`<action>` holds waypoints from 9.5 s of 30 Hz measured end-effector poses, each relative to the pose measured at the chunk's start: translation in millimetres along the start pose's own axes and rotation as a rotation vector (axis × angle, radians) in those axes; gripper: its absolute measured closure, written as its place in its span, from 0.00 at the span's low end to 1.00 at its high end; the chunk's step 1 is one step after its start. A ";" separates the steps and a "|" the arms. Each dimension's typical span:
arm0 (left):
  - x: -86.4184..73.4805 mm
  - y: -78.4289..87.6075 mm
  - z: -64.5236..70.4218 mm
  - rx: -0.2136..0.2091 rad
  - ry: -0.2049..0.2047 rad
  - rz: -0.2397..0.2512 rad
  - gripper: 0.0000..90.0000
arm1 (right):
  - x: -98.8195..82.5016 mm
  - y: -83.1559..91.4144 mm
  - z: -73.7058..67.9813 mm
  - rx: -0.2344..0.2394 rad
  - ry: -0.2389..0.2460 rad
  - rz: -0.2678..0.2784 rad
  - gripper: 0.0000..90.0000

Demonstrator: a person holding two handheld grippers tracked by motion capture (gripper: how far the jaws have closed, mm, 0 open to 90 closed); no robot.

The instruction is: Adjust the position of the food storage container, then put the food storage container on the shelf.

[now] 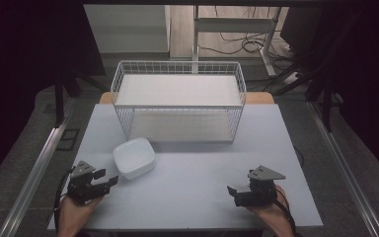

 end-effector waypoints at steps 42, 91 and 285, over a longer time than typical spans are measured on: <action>47.6 -96.9 5.5 -0.091 0.067 -0.017 1.00 | 52.0 -71.3 -21.5 0.172 -0.031 -0.033 0.99; 28.6 -97.8 123.3 -0.252 -0.016 -0.095 0.99 | 32.8 -84.5 -43.4 0.180 -0.105 -0.103 0.98; 280.4 -36.3 87.7 -0.327 0.022 0.186 0.87 | 294.3 -52.2 -5.5 0.199 -0.191 0.201 0.85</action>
Point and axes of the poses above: each handheld gripper's, and its own axes: y roughly backward along the jaws, x roughly out of its top, z roughly to its right, the point moved 9 cm from there along -y, roughly forward along the jaws, and after that the axes turned 8 degrees about z, right-handed, at the moved point
